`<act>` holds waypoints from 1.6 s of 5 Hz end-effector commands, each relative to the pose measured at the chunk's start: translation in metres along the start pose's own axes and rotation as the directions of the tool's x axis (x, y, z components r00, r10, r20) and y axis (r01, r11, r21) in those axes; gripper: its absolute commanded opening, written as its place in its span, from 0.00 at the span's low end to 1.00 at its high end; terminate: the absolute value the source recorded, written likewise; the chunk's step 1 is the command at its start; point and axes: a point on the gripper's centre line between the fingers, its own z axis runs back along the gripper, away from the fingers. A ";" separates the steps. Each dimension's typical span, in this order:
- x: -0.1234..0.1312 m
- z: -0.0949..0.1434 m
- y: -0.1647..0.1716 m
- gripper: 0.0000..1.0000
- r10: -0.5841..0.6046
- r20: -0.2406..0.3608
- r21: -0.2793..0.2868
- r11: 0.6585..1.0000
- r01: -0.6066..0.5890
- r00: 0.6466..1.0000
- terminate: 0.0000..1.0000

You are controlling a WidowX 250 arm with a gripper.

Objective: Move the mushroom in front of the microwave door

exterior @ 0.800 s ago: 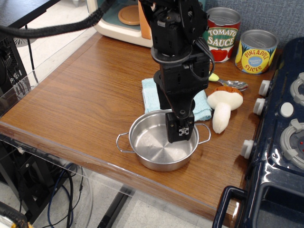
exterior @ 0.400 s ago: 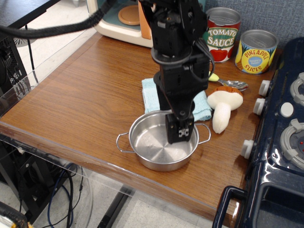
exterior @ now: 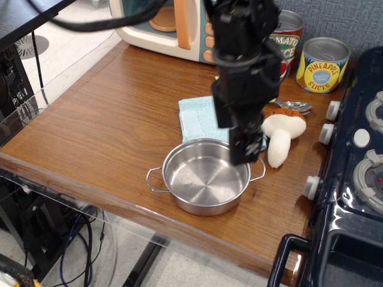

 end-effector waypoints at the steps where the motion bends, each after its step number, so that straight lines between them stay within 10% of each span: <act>1: 0.044 0.003 0.041 1.00 0.017 0.085 0.050 0.999 -0.022 0.996 0.00; 4: 0.078 -0.041 0.072 1.00 -0.046 0.050 0.054 0.998 0.043 0.998 0.00; 5: 0.079 -0.054 0.070 0.00 -0.054 0.033 0.050 0.997 0.053 0.998 0.00; 8: 0.069 -0.030 0.067 0.00 -0.050 0.057 0.075 0.996 0.046 0.997 0.00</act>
